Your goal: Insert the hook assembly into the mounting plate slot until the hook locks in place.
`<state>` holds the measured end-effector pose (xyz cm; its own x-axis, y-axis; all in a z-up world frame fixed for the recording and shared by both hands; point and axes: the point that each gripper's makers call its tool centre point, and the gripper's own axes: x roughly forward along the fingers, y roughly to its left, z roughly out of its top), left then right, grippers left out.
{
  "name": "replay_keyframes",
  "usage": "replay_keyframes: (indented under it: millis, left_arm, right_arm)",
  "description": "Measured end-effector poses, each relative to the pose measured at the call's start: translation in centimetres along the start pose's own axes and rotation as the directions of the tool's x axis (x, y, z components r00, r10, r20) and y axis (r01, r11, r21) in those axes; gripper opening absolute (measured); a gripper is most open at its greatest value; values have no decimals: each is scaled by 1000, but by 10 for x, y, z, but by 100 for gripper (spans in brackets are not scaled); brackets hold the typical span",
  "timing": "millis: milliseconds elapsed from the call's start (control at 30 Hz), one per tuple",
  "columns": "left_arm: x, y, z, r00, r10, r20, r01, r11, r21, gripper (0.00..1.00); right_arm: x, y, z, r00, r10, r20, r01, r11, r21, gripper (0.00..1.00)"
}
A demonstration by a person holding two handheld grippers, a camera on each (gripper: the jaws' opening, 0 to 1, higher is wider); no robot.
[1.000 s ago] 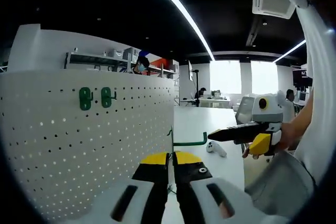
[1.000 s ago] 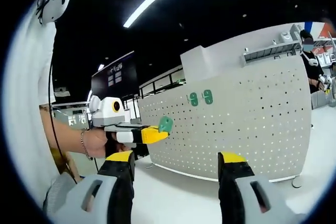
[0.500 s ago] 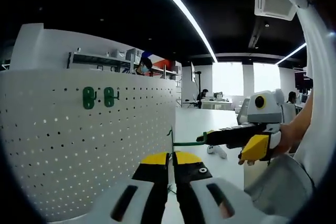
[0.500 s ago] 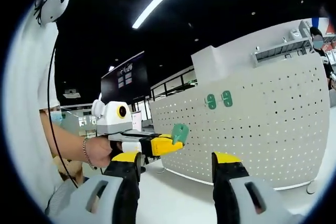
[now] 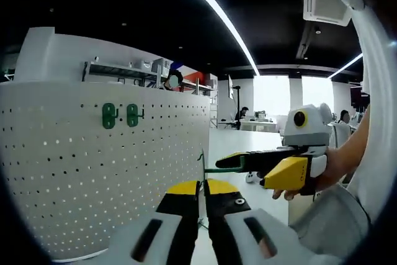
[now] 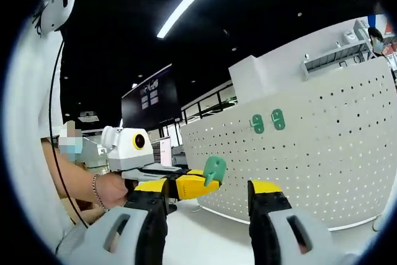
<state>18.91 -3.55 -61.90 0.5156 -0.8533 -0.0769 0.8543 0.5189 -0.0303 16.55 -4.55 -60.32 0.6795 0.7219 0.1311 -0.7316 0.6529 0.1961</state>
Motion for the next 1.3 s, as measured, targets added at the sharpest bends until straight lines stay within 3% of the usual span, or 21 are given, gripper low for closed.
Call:
replay_keyframes:
  millis: [433,767,1300]
  left_arm:
    - [-4,3,2,1000,16,9,-16,1000,-6,3]
    - [-5,2,2,1000,20,13,-20,1000,-9,3]
    - [-8,5,4,999,49,18,-49,999,-11,3]
  right_arm:
    - [13,6,2,1000,30,7,-30,999,14,44]
    - [20,9,1,1000,27,-7,-27,999,36,15]
    - [26,0,1,999,-47,-2,47,998,44,4]
